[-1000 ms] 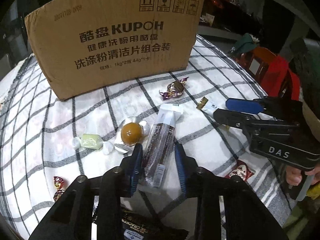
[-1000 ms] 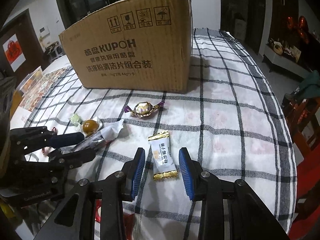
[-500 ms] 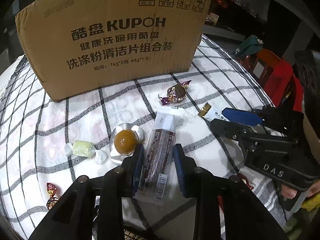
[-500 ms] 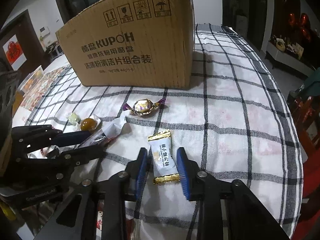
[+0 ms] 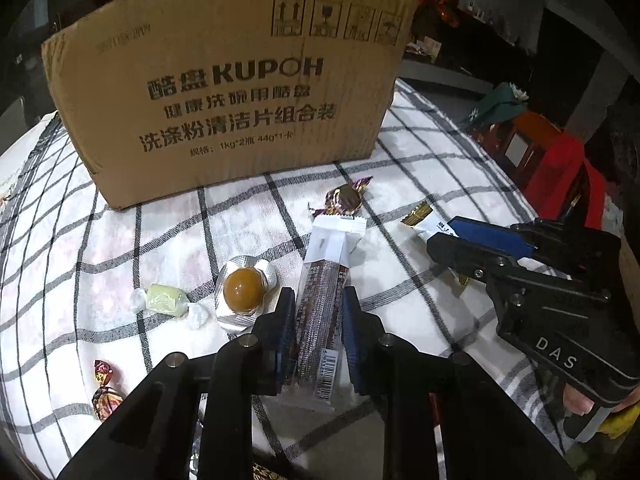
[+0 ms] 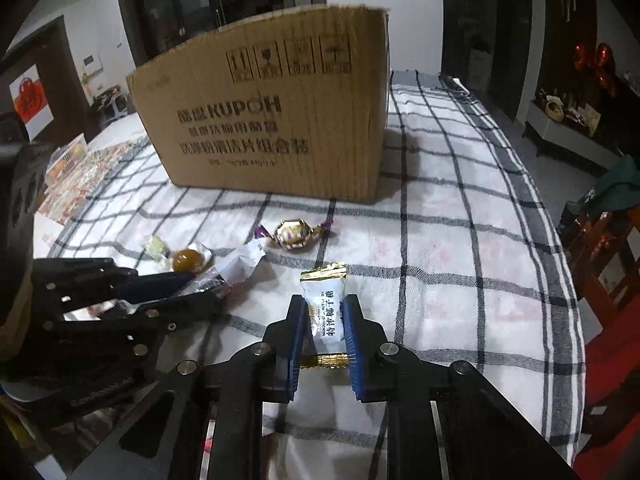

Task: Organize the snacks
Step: 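Grasp the brown-striped bar with the left gripper while the right grasps the white-and-gold bar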

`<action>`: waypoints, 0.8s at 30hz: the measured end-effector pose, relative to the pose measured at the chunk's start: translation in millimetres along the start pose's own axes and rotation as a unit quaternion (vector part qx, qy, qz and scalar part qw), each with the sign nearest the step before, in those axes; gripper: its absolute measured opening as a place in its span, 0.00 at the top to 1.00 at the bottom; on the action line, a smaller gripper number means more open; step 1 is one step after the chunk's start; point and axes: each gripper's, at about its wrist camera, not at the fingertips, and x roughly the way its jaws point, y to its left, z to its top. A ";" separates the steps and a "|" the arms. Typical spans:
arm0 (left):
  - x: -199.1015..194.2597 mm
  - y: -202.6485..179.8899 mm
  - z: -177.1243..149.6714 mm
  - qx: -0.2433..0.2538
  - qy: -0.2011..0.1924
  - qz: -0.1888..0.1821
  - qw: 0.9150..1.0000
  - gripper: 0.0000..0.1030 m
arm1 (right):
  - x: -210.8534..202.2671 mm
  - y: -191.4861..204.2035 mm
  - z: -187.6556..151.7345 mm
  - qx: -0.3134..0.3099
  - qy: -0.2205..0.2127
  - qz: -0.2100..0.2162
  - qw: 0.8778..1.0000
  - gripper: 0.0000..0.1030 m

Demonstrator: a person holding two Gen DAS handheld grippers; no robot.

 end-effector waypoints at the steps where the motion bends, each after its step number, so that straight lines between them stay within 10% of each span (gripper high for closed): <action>1: -2.6 -0.3 -0.6 0.000 -0.003 0.000 1.000 0.77 | -3.4 1.5 0.4 0.001 -0.002 0.002 1.000 0.80; 24: -102.6 7.3 23.6 -0.006 -0.113 0.016 0.993 0.78 | -71.5 24.9 37.7 0.013 -0.090 0.029 0.995 0.80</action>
